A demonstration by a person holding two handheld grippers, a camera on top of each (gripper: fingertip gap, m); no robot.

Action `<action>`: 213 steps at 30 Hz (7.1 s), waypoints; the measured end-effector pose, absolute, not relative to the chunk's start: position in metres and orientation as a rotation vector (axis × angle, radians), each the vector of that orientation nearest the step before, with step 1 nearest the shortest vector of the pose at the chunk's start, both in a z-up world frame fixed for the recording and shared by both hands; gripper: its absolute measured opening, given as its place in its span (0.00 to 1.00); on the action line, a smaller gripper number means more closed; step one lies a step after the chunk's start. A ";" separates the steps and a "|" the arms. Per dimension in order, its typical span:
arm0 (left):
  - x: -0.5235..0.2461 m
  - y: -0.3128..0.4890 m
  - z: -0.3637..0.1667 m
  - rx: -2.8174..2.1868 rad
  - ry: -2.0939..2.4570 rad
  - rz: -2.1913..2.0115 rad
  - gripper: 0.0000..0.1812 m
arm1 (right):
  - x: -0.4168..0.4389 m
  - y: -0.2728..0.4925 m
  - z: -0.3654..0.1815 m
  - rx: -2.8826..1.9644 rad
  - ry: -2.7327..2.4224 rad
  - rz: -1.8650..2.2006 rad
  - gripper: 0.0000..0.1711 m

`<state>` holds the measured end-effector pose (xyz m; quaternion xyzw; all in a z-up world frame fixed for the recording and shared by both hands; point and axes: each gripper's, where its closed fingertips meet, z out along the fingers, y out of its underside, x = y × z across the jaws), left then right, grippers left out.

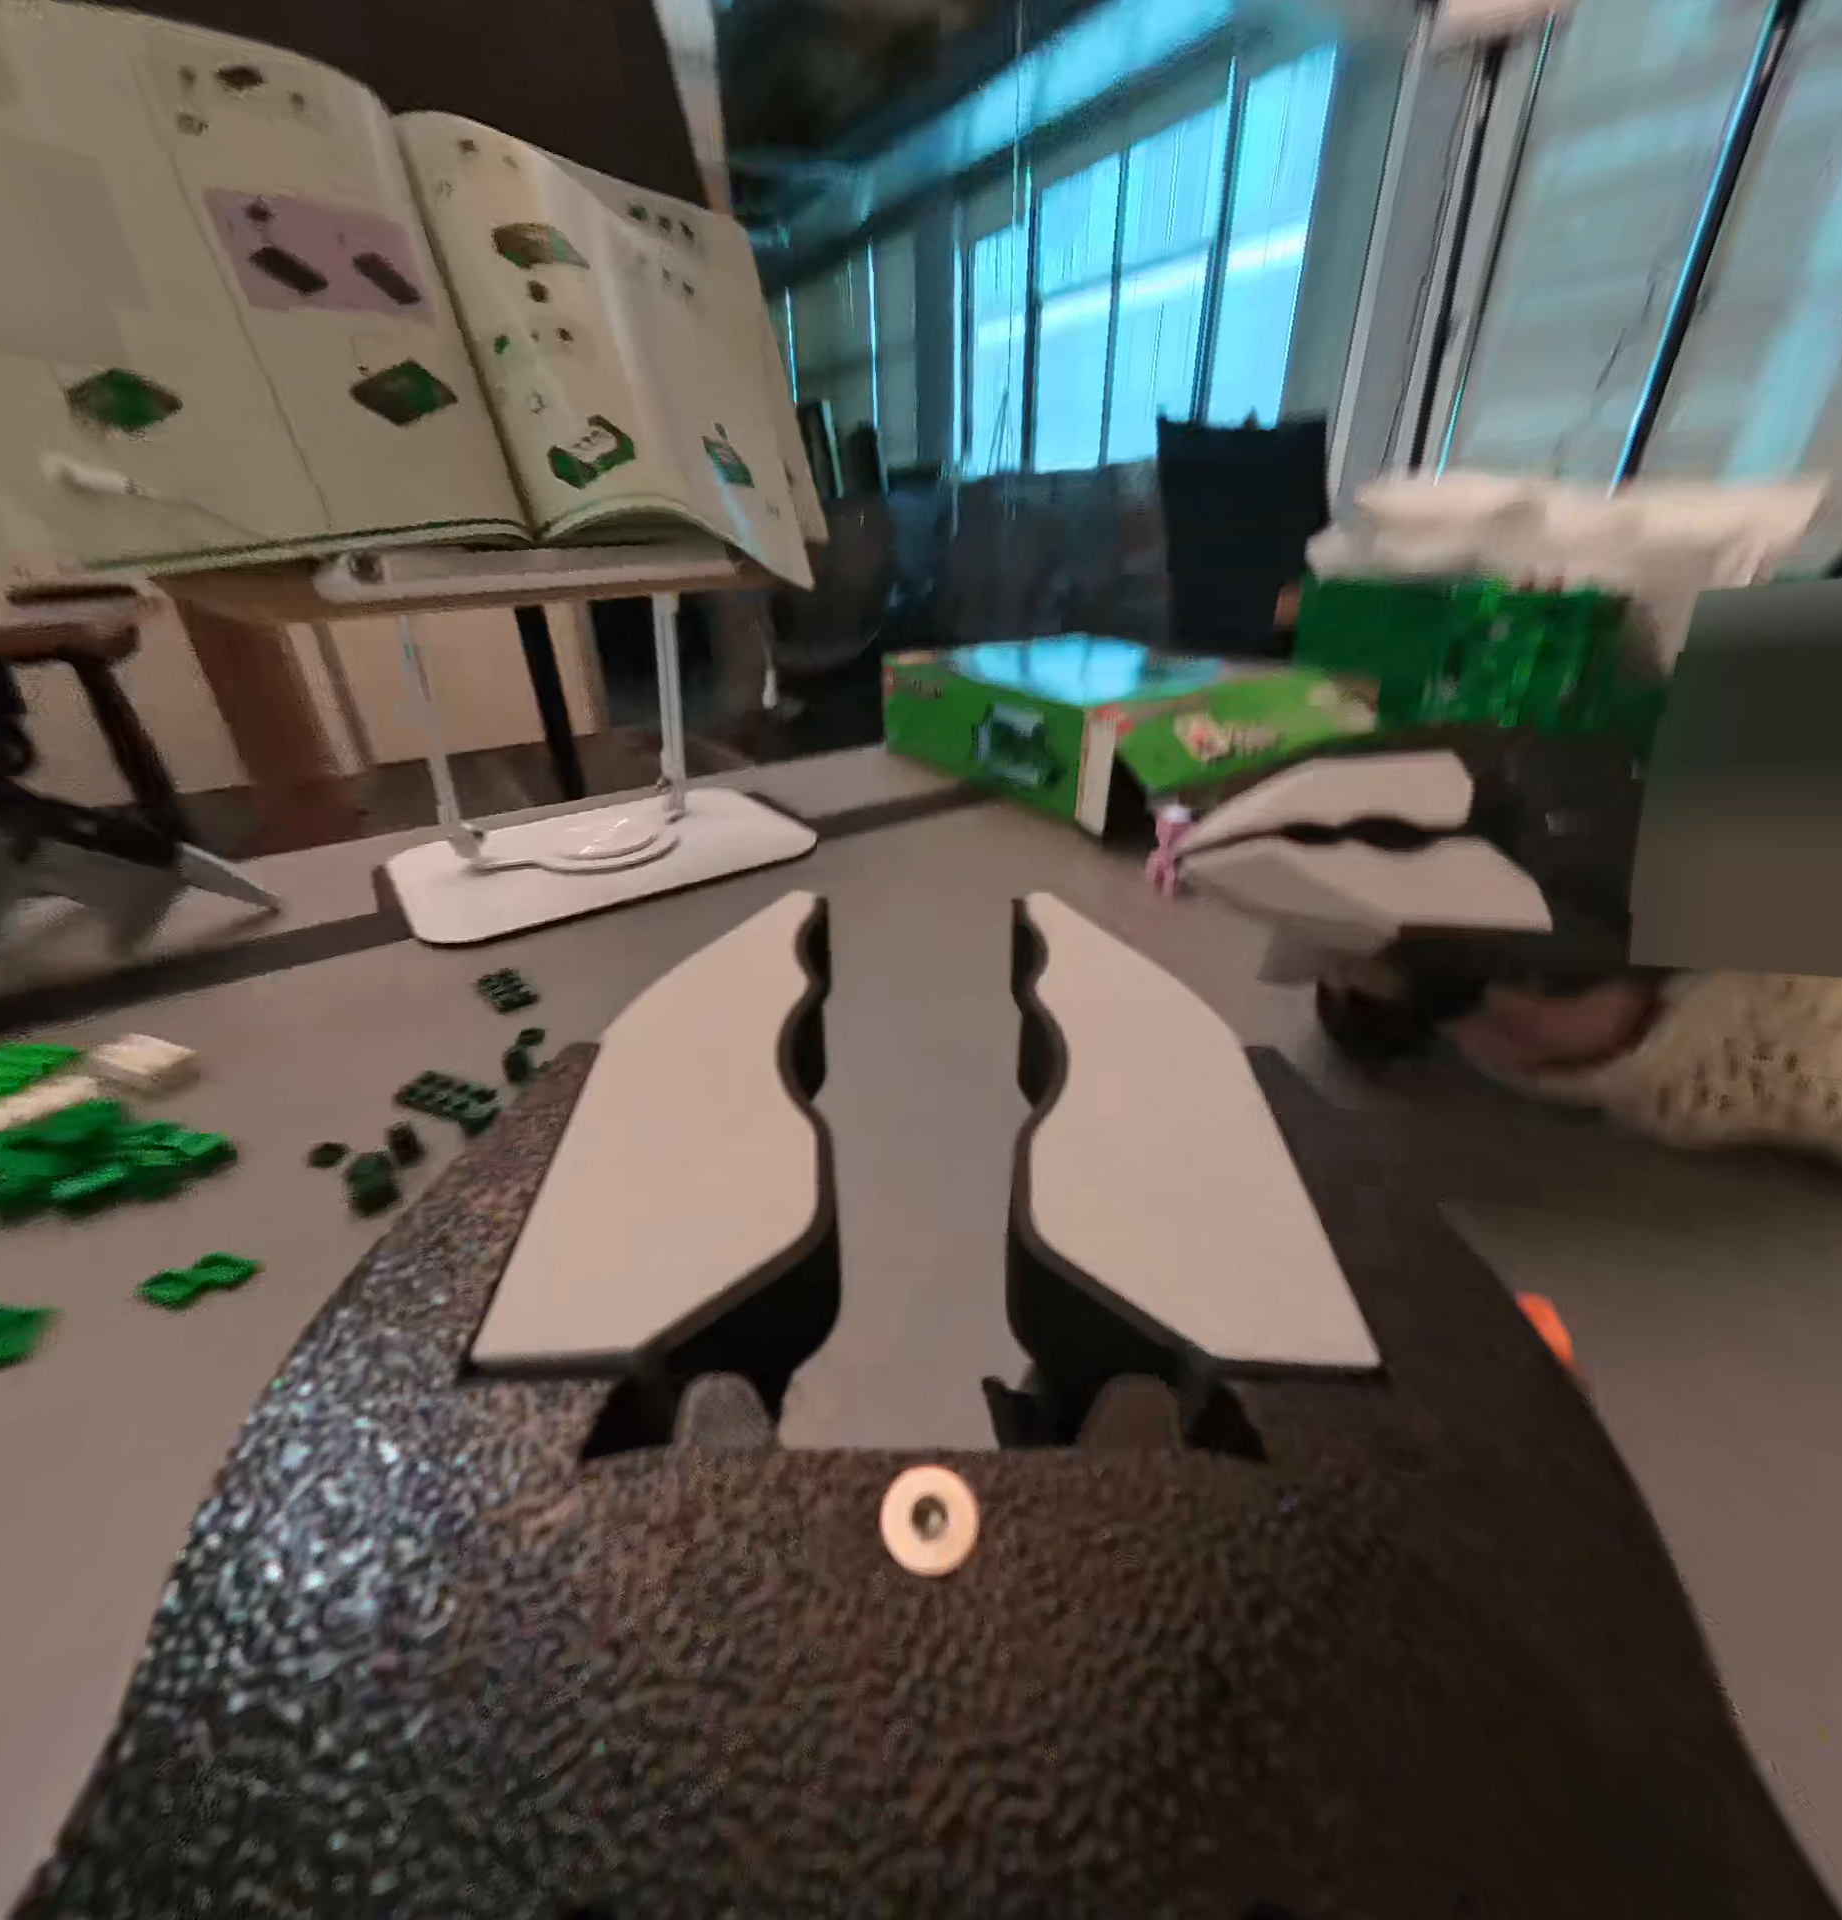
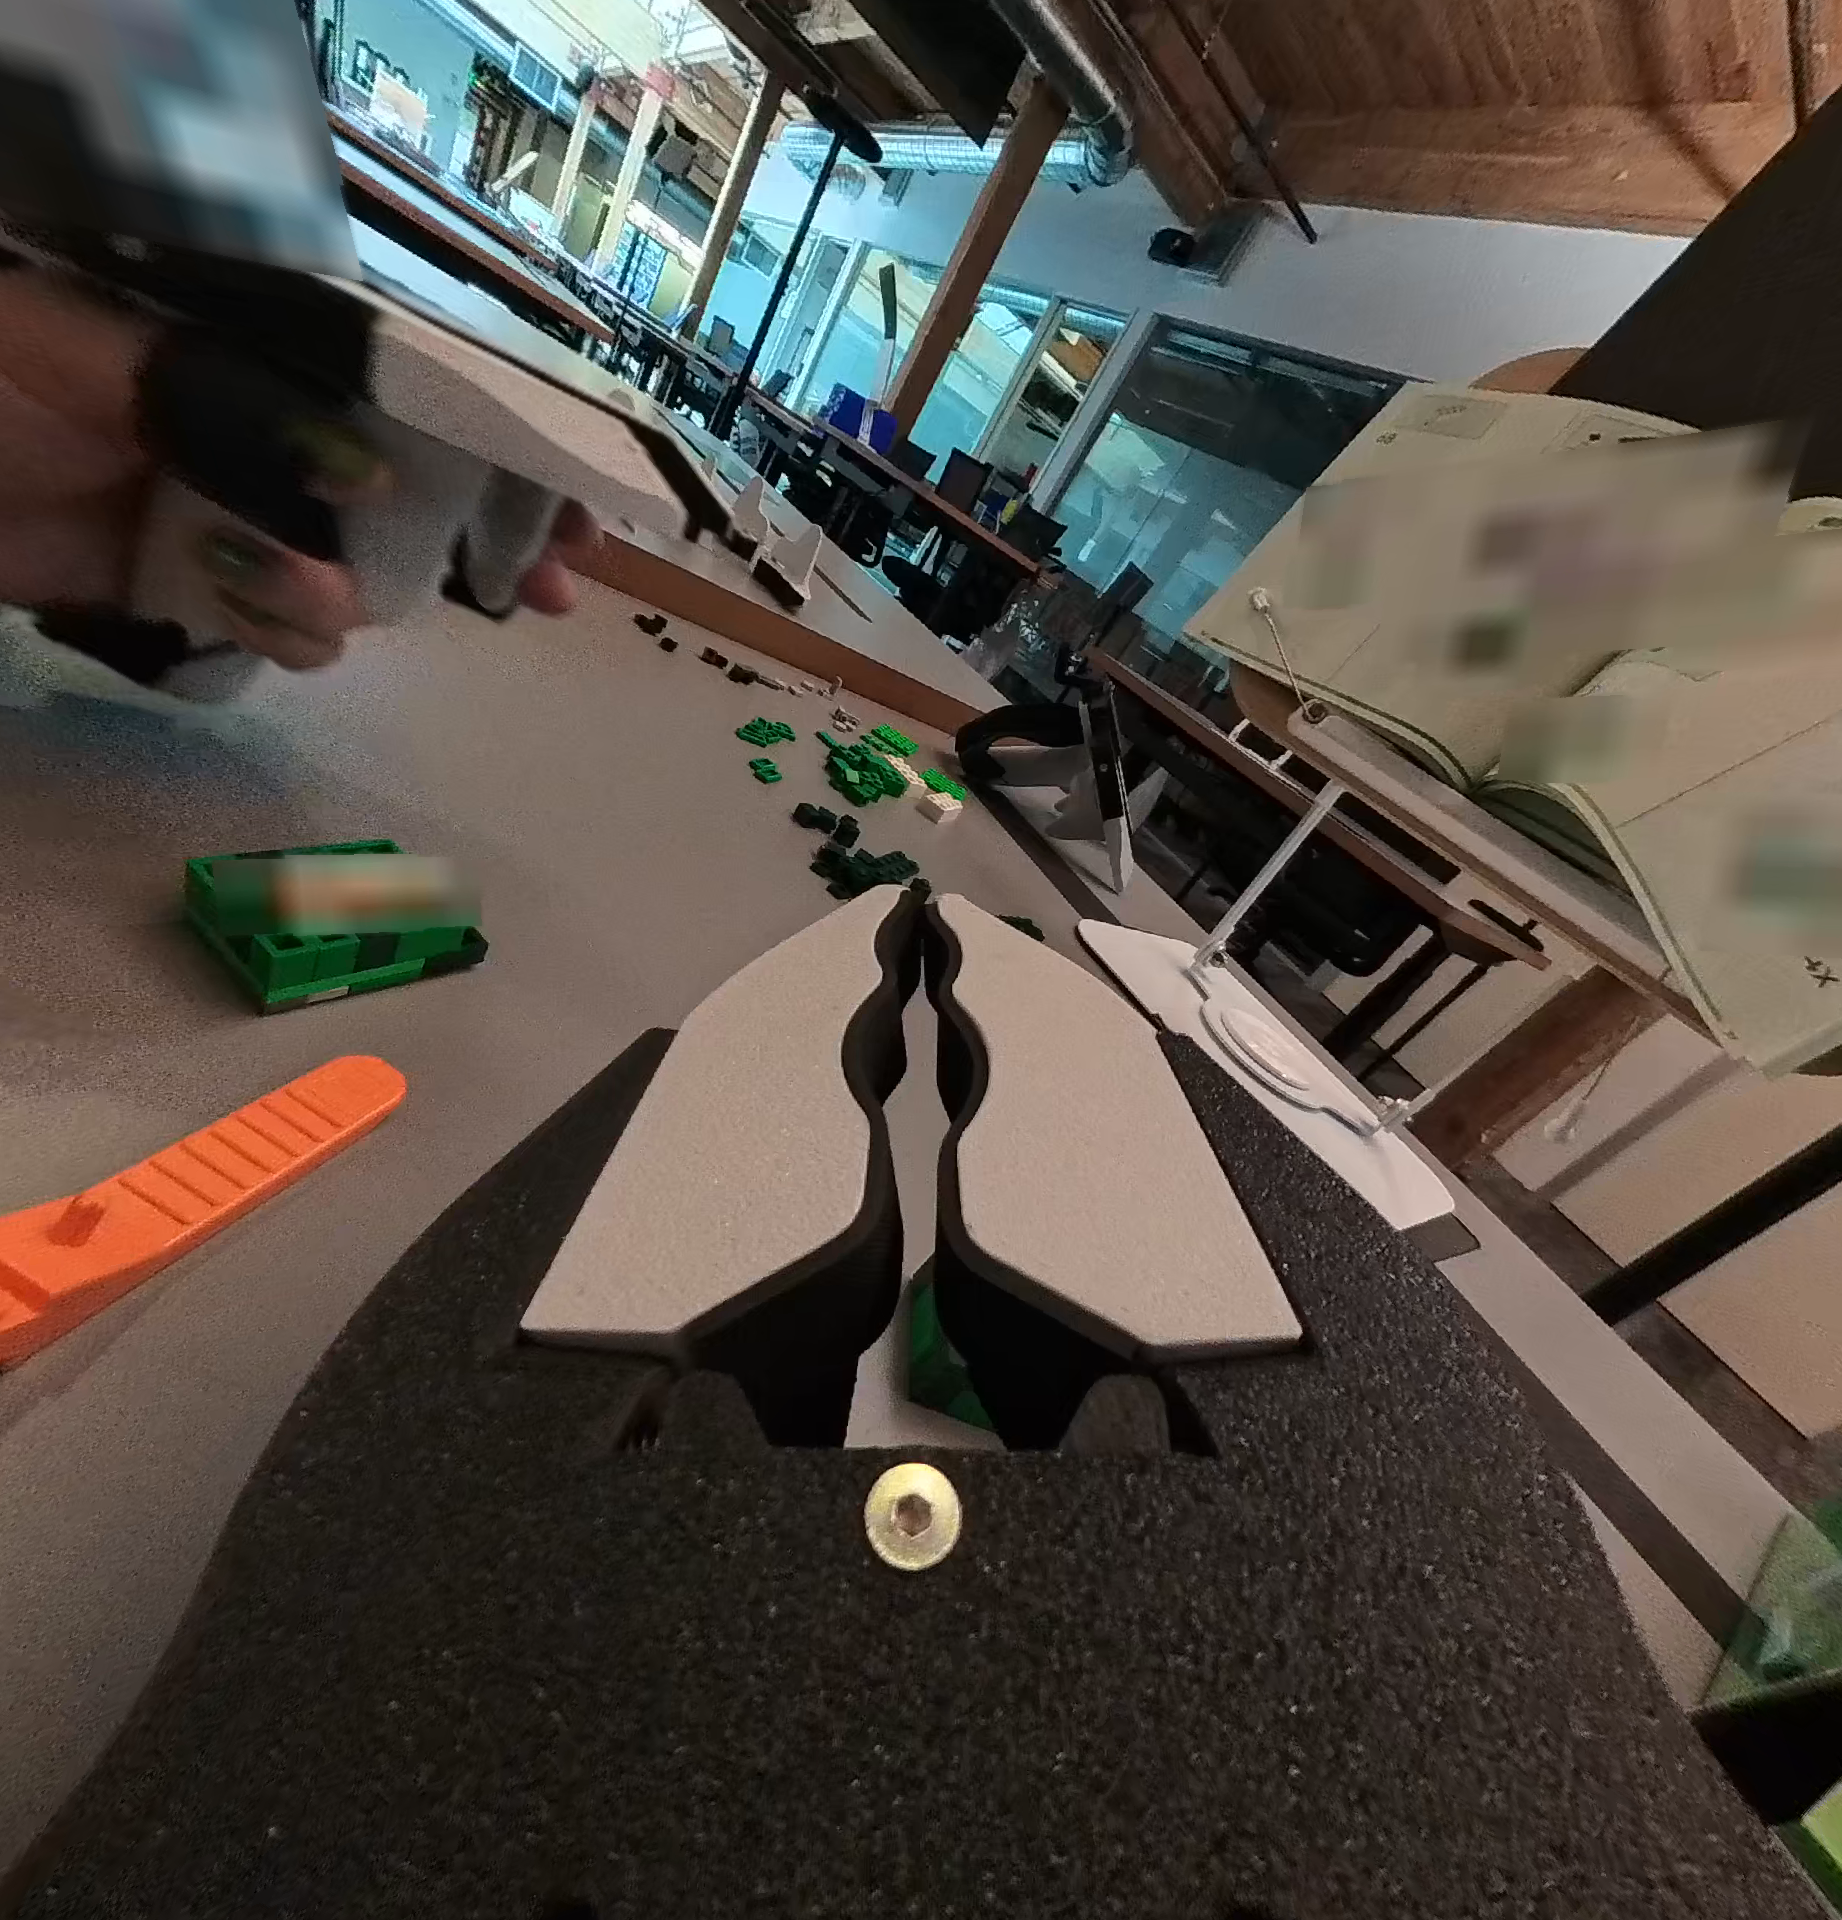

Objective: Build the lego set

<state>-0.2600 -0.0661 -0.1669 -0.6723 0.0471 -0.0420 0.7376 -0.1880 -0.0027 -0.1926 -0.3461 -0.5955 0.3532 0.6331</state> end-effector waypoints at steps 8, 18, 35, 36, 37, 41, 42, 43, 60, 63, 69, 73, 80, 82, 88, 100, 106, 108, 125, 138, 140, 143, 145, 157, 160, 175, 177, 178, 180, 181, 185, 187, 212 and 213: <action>-0.225 -0.104 -0.208 -1.827 0.342 0.116 0.35 | -0.190 -0.006 -0.194 -0.781 -1.372 0.815 0.00; -0.216 -0.102 -0.244 -2.055 0.476 0.109 0.45 | -0.192 -0.004 -0.194 -0.796 -1.359 0.817 0.00; -0.297 -0.109 -0.258 -2.237 0.313 0.684 0.40 | -0.193 -0.004 -0.194 -0.800 -1.354 0.823 0.00; -0.292 -0.107 -0.260 -2.237 0.282 0.604 0.40 | -0.193 -0.004 -0.194 -0.799 -1.355 0.822 0.00; -0.285 -0.105 -0.260 -2.225 0.259 0.514 0.40 | -0.193 -0.005 -0.194 -0.799 -1.355 0.822 0.00; -0.271 -0.098 -0.258 -2.172 0.324 0.378 0.38 | -0.193 -0.005 -0.194 -0.798 -1.357 0.822 0.00; -0.268 -0.097 -0.259 -2.163 0.400 0.372 0.39 | -0.193 -0.005 -0.194 -0.797 -1.358 0.821 0.00; -0.266 -0.095 -0.260 -2.151 0.469 0.370 0.39 | -0.193 -0.005 -0.194 -0.797 -1.360 0.820 0.00; -0.289 -0.082 -0.282 -2.277 0.498 -0.005 0.34 | -0.191 -0.005 -0.194 -0.794 -1.367 0.815 0.00; -0.283 -0.081 -0.283 -2.292 0.488 -0.040 0.34 | -0.190 -0.005 -0.194 -0.795 -1.367 0.813 0.00; -0.280 -0.080 -0.285 -2.302 0.459 -0.079 0.28 | -0.189 -0.005 -0.194 -0.794 -1.370 0.807 0.00; -0.282 -0.077 -0.284 -2.285 0.461 -0.018 0.21 | -0.188 -0.004 -0.194 -0.793 -1.373 0.806 0.00; -0.288 -0.072 -0.277 -2.181 0.555 0.243 0.20 | -0.186 -0.003 -0.192 -0.795 -1.366 0.809 0.00; -0.295 -0.068 -0.271 -2.110 0.569 0.405 0.20 | -0.185 -0.002 -0.192 -0.798 -1.361 0.813 0.00; -0.301 -0.061 -0.252 -1.979 0.513 0.508 0.20 | -0.184 -0.001 -0.191 -0.801 -1.356 0.818 0.00; -0.289 -0.073 -0.257 -1.999 0.463 0.282 0.20 | -0.181 0.000 -0.192 -0.801 -1.361 0.807 0.00; -0.285 -0.072 -0.259 -1.994 0.477 0.298 0.20 | -0.180 0.002 -0.193 -0.802 -1.364 0.792 0.00; -0.286 -0.071 -0.258 -1.980 0.478 0.320 0.20 | -0.180 0.002 -0.193 -0.804 -1.363 0.789 0.00; -0.289 -0.065 -0.247 -1.859 0.505 0.487 0.20 | -0.178 0.003 -0.195 -0.802 -1.370 0.781 0.00; -0.295 -0.067 -0.230 -1.758 0.424 0.484 0.20 | -0.178 0.002 -0.195 -0.794 -1.379 0.781 0.00; -0.295 -0.067 -0.231 -1.766 0.430 0.490 0.20 | -0.178 0.002 -0.195 -0.795 -1.378 0.781 0.00; -0.295 -0.066 -0.233 -1.778 0.437 0.494 0.20 | -0.178 0.002 -0.195 -0.795 -1.379 0.780 0.00; -0.295 -0.066 -0.233 -1.779 0.435 0.491 0.20 | -0.178 0.002 -0.195 -0.795 -1.378 0.779 0.00; -0.296 -0.066 -0.233 -1.785 0.428 0.490 0.20 | -0.179 0.002 -0.196 -0.794 -1.383 0.770 0.00; -0.297 -0.067 -0.233 -1.785 0.428 0.497 0.20 | -0.179 0.002 -0.196 -0.792 -1.385 0.768 0.00; -0.298 -0.067 -0.233 -1.782 0.435 0.517 0.20 | -0.179 0.001 -0.196 -0.786 -1.396 0.764 0.00; -0.297 -0.067 -0.233 -1.778 0.441 0.520 0.20 | -0.179 0.001 -0.197 -0.784 -1.399 0.763 0.00; -0.297 -0.067 -0.233 -1.773 0.446 0.521 0.20 | -0.179 0.001 -0.197 -0.784 -1.399 0.762 0.00; -0.295 -0.067 -0.233 -1.768 0.453 0.520 0.20 | -0.179 0.001 -0.196 -0.783 -1.399 0.763 0.00; -0.295 -0.067 -0.233 -1.769 0.454 0.520 0.20 | -0.179 0.001 -0.196 -0.783 -1.399 0.763 0.00; -0.296 -0.067 -0.233 -1.770 0.453 0.518 0.20 | -0.179 0.001 -0.196 -0.782 -1.401 0.762 0.00; -0.296 -0.067 -0.233 -1.771 0.455 0.518 0.20 | -0.179 0.001 -0.197 -0.782 -1.402 0.762 0.00; -0.295 -0.073 -0.232 -1.821 0.474 0.477 0.20 | -0.181 -0.006 -0.204 -0.774 -1.463 0.744 0.00; -0.301 -0.074 -0.233 -1.833 0.482 0.510 0.20 | -0.182 -0.008 -0.205 -0.767 -1.478 0.735 0.00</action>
